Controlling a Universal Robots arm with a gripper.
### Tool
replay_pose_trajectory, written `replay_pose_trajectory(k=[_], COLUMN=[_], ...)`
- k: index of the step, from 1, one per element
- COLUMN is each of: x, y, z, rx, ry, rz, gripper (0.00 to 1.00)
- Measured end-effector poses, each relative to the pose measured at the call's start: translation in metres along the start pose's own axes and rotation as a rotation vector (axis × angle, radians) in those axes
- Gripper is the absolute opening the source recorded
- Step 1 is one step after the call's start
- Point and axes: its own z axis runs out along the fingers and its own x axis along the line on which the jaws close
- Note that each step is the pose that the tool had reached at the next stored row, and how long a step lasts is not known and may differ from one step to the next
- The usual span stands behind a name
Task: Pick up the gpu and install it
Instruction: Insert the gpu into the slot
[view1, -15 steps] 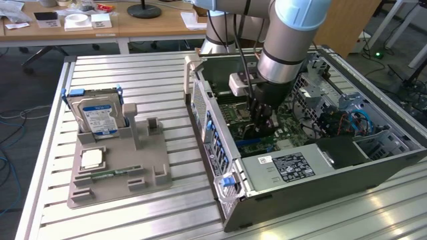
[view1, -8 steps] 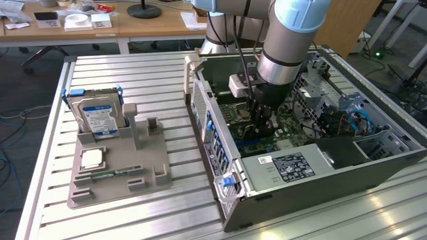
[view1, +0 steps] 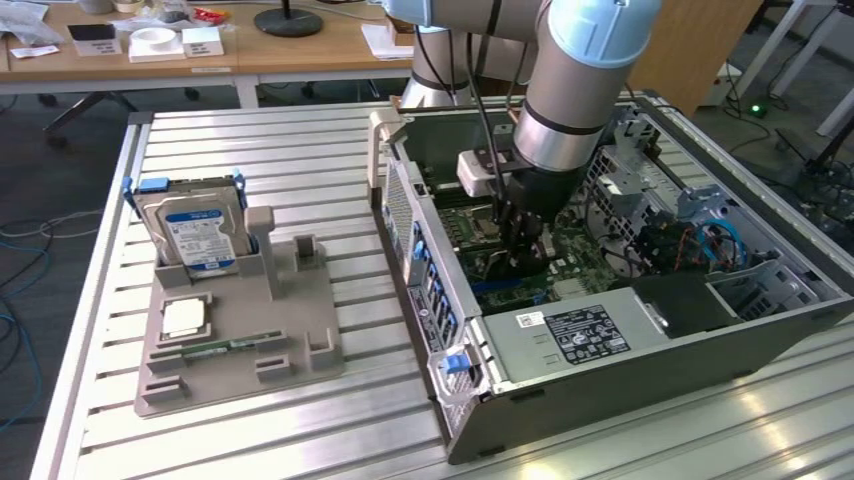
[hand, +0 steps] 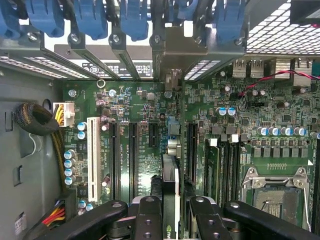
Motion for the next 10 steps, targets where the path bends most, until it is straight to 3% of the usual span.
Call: replay_pose_trajectory(k=[10], x=[-0.0001], y=[-0.0001], z=[-0.0038], rx=[0.0001], ry=[-0.0002], rz=[0.000], gripper=[0.26])
